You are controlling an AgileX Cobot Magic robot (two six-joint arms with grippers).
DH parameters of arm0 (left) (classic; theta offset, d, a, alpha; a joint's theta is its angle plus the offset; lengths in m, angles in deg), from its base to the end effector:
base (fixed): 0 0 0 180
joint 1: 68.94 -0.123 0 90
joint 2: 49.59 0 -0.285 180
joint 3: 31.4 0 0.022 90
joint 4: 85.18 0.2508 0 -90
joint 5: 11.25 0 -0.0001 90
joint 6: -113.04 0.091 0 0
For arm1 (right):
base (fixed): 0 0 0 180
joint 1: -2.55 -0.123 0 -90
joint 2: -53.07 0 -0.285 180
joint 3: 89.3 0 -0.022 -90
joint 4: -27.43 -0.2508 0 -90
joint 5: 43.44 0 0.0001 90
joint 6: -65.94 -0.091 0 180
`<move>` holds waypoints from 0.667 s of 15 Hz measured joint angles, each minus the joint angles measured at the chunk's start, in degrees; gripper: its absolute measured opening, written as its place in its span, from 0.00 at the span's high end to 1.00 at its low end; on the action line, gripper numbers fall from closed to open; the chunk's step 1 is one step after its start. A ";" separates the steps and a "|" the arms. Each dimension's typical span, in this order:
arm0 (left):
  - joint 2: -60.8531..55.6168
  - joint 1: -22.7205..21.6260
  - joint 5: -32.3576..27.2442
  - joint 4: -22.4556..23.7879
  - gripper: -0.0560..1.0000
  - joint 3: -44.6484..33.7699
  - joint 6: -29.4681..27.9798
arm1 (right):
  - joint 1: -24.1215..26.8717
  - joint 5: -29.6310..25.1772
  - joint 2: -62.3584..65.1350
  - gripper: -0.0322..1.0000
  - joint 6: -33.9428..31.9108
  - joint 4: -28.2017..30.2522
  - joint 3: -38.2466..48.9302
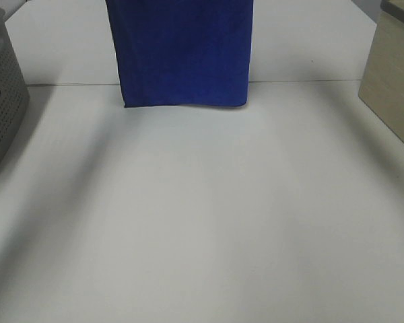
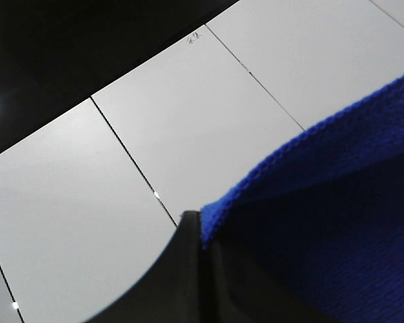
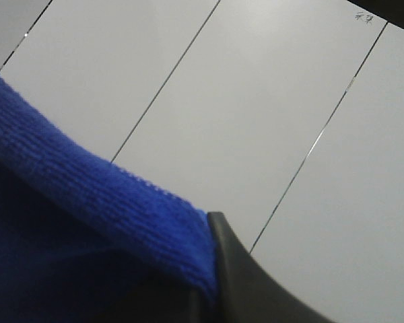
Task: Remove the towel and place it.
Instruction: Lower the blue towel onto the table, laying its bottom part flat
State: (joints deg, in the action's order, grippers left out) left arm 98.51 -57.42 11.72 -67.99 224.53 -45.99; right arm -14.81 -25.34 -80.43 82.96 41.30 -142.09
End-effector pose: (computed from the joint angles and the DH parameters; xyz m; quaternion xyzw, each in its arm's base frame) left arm 0.5304 -0.1188 0.4292 0.2210 0.3643 0.1745 0.8877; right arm 0.4954 0.1619 0.4329 -0.2400 0.4657 -0.0761 0.8484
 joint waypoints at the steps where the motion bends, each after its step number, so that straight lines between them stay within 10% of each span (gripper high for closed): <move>1: 0.00 0.00 -0.80 0.23 0.95 0.00 -0.63 | 0.00 -0.86 0.00 0.95 0.00 0.00 0.00; 4: -0.40 0.46 -8.14 0.40 0.95 0.00 -4.98 | 0.00 -9.74 0.06 0.95 0.00 0.00 0.00; 8: -5.50 3.90 -37.82 -0.57 0.95 0.00 -10.03 | 0.00 -31.74 2.35 0.95 -0.06 -5.39 0.00; 10: -12.15 5.73 -62.22 -7.28 0.95 0.00 -7.62 | -0.11 -52.08 9.11 0.95 -0.17 -10.66 0.00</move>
State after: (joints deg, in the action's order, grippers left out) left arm 86.36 -51.70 -50.50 -75.27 224.53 -53.61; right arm -14.93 -77.42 -71.32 82.78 30.64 -142.09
